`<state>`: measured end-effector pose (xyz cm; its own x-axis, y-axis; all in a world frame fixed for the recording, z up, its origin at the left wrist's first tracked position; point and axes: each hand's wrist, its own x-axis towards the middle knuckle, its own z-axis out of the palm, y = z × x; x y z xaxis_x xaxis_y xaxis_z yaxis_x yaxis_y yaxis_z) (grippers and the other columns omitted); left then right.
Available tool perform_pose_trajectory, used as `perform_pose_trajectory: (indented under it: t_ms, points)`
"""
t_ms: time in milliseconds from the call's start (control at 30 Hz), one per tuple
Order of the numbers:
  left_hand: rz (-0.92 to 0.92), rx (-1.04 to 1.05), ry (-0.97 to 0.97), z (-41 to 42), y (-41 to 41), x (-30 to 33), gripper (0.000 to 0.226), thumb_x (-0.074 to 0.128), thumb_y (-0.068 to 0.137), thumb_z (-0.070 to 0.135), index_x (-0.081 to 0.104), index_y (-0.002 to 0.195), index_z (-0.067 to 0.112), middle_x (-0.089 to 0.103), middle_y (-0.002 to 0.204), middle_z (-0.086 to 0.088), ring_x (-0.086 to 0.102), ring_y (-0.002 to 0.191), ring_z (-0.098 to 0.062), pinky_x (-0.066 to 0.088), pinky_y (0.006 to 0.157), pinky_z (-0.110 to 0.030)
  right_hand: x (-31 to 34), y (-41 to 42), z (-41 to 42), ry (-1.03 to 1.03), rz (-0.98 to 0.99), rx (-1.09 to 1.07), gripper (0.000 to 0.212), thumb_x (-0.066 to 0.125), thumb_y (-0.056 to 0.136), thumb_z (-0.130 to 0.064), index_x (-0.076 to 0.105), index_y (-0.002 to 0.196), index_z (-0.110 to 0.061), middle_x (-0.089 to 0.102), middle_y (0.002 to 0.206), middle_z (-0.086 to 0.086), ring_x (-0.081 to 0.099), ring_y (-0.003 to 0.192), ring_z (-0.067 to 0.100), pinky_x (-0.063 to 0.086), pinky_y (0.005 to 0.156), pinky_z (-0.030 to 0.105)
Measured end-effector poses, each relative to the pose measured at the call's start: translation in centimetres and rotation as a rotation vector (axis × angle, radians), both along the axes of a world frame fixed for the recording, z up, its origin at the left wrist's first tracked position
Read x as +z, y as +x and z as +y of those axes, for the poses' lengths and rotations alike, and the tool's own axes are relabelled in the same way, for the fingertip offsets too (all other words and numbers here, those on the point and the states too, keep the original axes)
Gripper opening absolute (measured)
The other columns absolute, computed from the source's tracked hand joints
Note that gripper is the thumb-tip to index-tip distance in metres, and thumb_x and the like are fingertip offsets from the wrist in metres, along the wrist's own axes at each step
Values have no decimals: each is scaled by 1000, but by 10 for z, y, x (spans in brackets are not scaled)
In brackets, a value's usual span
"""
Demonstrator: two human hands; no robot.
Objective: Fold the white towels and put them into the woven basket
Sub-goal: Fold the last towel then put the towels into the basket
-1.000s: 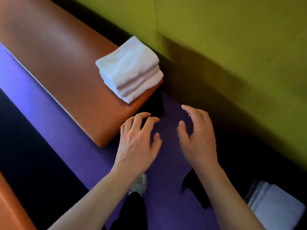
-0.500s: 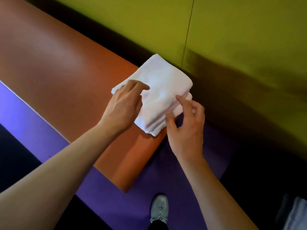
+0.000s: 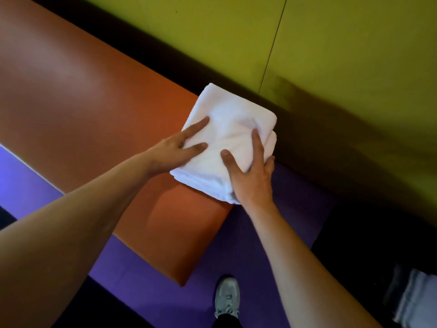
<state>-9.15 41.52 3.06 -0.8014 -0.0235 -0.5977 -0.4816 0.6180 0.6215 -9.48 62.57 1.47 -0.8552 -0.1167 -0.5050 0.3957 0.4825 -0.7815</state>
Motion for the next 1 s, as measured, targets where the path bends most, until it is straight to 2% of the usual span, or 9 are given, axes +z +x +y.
perform_pose_trajectory:
  t_ms: [100,200,300,467,633,733,800,900,1000]
  points:
    - [8,16,112,16,26,3,67,56,94,58,11,141,75,28,158,17,37,140,-15,31,117,-37,-9,-9,28,-128,65,85,81,68,79,-66,19,142,-69,23,159,-6,35,142,20,39,107,34]
    - [107,84,137,45,60,-5,75,62,92,54,10,145,71,38,147,17,46,127,-9,37,109,-29,-20,-8,56,-244,64,134,80,73,75,-62,30,142,-65,35,154,-12,38,141,10,42,112,46]
    - [191,201,58,70,74,-15,76,64,88,59,12,142,73,42,135,2,47,120,-19,41,105,-39,-26,-5,69,-336,55,135,76,77,80,-50,34,142,-62,39,152,-16,42,139,9,46,110,45]
    - [172,344,182,69,55,-22,70,68,81,63,27,136,76,43,145,2,50,128,-22,43,111,-45,-34,-11,60,-524,-43,54,75,75,83,-40,35,145,-55,41,153,-18,49,134,4,50,106,39]
    - [193,368,94,73,61,-23,69,68,87,55,26,137,75,42,132,-4,50,116,-22,43,104,-37,-39,-8,52,-576,-25,33,74,71,91,-23,32,149,-47,39,151,-20,49,132,1,50,107,36]
    - [199,364,126,76,67,-26,74,69,81,63,26,141,71,45,137,-4,53,121,-25,47,105,-44,-40,-5,58,-604,-24,25,73,70,91,-16,36,149,-46,42,150,-18,51,132,3,49,107,39]
    - [214,370,196,85,76,-26,75,72,83,56,29,144,65,50,139,5,56,122,-17,50,103,-38,-42,3,69,-610,-29,27,72,71,90,-15,40,146,-48,44,150,-17,51,132,6,50,106,42]
    - [271,400,268,106,93,-21,71,73,92,17,39,150,40,59,116,43,59,107,16,49,83,-7,-45,23,90,-619,-36,-1,73,74,88,-13,43,143,-49,45,151,-15,50,134,11,50,105,47]
    - [269,417,281,132,110,-18,72,71,90,6,42,149,33,59,109,49,61,104,17,50,80,-8,-45,41,115,-630,-43,-38,73,73,88,-10,44,143,-48,47,149,-13,52,133,15,51,102,51]
